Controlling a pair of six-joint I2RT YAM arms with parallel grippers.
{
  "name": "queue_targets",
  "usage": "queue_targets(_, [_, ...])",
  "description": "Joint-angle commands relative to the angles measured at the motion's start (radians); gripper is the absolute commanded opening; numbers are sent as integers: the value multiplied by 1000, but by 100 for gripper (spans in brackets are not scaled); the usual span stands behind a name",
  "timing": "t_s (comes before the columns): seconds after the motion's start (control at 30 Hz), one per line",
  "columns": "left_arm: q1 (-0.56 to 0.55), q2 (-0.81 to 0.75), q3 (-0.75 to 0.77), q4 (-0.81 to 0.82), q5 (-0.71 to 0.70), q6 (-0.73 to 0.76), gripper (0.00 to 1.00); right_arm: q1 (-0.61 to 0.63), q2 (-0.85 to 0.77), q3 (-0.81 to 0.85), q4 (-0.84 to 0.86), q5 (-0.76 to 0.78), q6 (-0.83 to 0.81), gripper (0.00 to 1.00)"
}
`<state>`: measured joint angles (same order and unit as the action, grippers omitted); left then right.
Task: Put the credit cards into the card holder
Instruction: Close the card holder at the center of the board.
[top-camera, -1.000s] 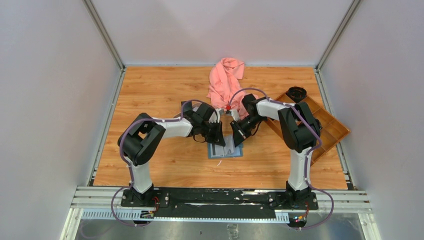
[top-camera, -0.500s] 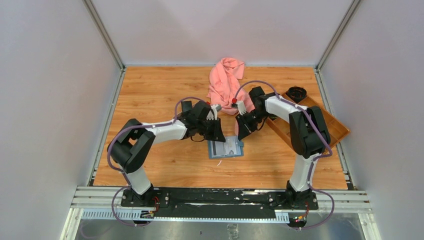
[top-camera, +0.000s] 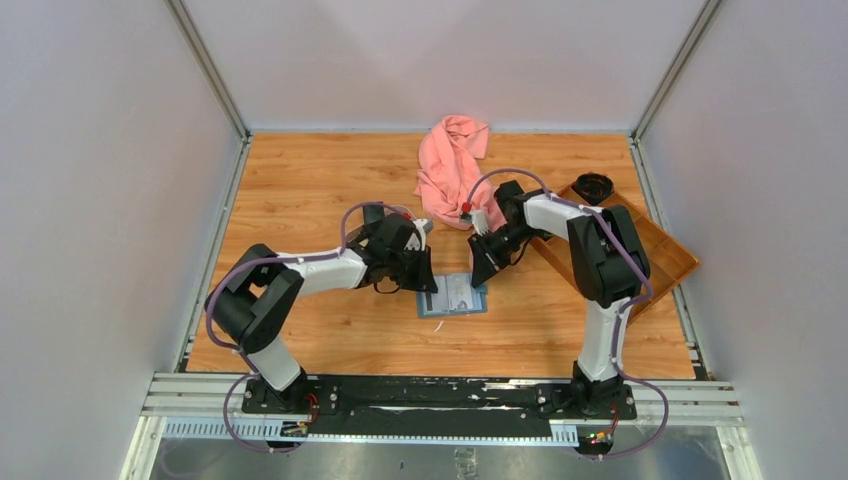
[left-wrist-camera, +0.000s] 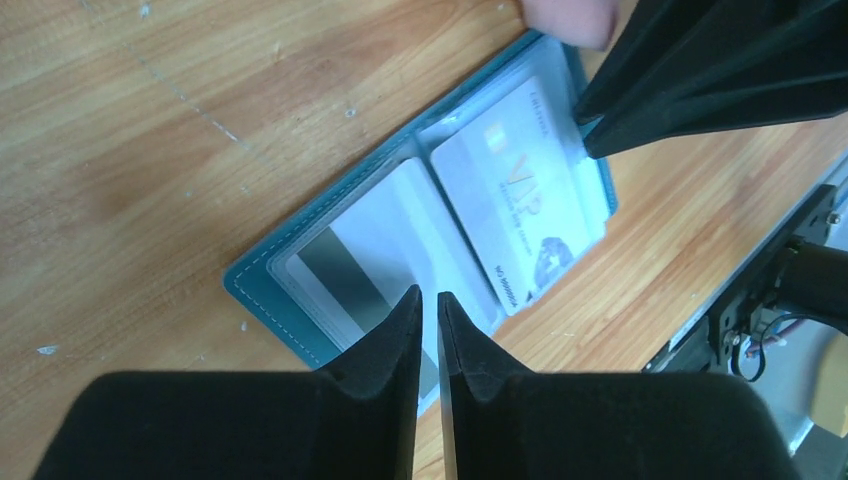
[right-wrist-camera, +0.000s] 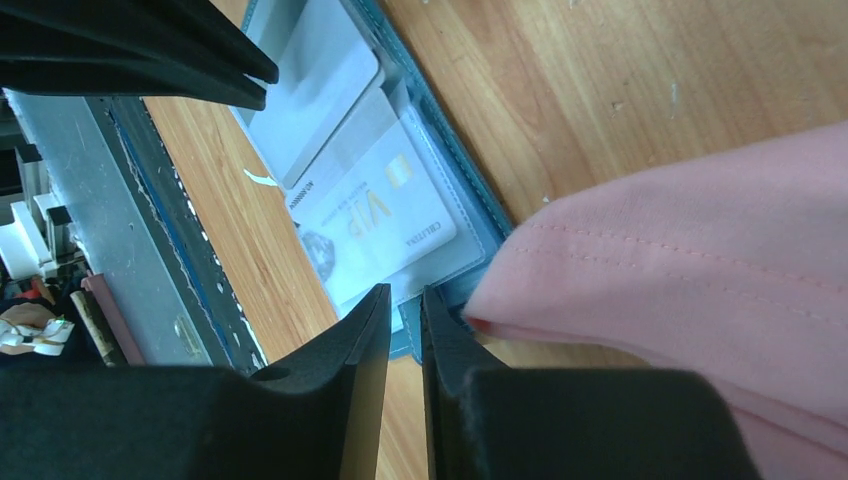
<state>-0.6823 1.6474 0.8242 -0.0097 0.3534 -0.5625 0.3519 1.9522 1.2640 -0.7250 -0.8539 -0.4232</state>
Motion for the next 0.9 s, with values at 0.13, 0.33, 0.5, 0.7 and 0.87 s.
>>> queue_targets(0.13, [-13, 75, 43, -12, -32, 7, 10, -1, 74, 8, -20, 38, 24, 19])
queue_targets(0.33, [-29, 120, 88, -48, -31, 6, 10, -1, 88, 12, -21, 82, 29, 17])
queue_targets(0.5, [-31, 159, 107, -89, -22, 15, 9, -1, 90, 12, -21, 84, 29, 16])
queue_targets(0.7, [-44, 183, 112, -63, 7, -12, 9, 2, 92, 12, -21, 78, 30, 16])
queue_targets(0.87, [-48, 187, 106, 0, 40, -64, 9, 5, 90, 12, -21, 51, 33, 18])
